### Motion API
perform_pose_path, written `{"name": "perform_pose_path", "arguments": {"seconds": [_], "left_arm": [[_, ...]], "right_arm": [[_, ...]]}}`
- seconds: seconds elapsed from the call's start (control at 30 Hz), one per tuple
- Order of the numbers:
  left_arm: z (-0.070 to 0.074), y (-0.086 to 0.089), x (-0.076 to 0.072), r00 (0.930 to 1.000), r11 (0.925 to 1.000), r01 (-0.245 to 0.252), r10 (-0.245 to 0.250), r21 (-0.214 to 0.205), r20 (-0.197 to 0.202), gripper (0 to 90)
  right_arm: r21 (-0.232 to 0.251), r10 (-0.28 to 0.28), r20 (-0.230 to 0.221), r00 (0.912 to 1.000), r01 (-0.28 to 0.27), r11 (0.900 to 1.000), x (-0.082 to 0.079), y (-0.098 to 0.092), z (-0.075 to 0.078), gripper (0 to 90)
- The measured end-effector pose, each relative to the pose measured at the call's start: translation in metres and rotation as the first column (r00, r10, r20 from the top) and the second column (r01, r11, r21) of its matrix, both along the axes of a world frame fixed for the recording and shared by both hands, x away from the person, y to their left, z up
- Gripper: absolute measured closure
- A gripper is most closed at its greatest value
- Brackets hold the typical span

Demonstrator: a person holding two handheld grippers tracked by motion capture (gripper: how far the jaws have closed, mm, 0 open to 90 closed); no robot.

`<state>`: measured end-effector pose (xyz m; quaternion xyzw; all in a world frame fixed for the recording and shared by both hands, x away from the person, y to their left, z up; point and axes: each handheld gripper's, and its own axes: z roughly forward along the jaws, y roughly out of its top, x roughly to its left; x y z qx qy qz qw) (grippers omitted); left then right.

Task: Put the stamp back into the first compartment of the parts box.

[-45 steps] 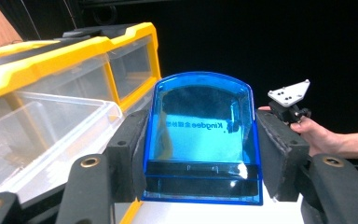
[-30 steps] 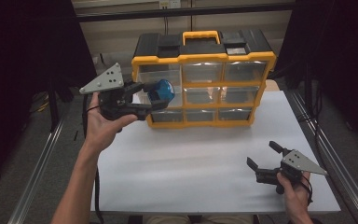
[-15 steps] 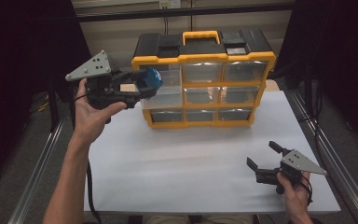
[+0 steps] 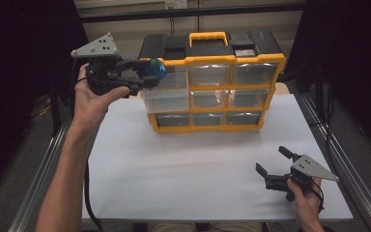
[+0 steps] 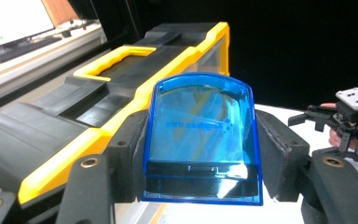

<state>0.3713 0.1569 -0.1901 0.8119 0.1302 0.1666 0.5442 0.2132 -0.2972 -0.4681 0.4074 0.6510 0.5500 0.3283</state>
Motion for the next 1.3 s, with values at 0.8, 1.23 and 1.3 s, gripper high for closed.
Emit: {"name": "perform_pose_path", "arguments": {"seconds": [0.8, 1.23, 1.3], "left_arm": [[0.012, -0.020, 0.037, 0.9939, 0.9876, -0.019, 0.036, 0.156, -0.104, 41.2], [0.008, -0.026, 0.041, 0.9913, 0.9670, 0.002, 0.031, 0.255, -0.128, 41.3], [0.007, -0.027, 0.041, 0.9896, 0.9677, 0.006, 0.030, 0.252, -0.141, 41.3]], "right_arm": [[0.001, 0.002, -0.010, 0.9999, -0.002, 1.0000, 0.001, 0.000, -0.001, 0.0], [-0.002, 0.000, -0.007, 1.0000, 0.000, 1.0000, 0.002, 0.000, -0.001, 0.0], [-0.001, -0.001, -0.009, 1.0000, 0.001, 1.0000, 0.002, 0.000, -0.001, 0.0]]}}
